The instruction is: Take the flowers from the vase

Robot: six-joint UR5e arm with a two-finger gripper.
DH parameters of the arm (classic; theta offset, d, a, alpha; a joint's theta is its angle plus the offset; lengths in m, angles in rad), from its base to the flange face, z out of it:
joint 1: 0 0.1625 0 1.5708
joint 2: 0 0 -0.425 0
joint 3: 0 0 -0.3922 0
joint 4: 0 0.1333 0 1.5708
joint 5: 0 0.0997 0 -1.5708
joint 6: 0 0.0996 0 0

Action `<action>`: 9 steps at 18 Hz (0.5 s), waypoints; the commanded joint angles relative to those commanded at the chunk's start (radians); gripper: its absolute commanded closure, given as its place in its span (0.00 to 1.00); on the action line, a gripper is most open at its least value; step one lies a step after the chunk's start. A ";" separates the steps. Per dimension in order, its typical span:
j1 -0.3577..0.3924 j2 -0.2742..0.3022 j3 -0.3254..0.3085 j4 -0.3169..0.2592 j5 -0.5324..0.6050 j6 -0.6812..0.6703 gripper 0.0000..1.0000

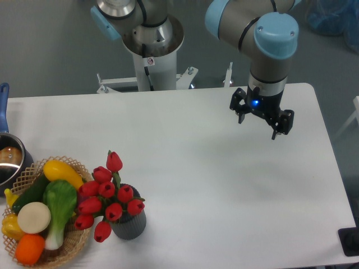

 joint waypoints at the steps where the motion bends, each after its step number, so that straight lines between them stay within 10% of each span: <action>1: 0.000 -0.002 0.000 0.000 0.000 0.000 0.00; 9: 0.008 0.008 -0.037 0.008 -0.035 -0.040 0.00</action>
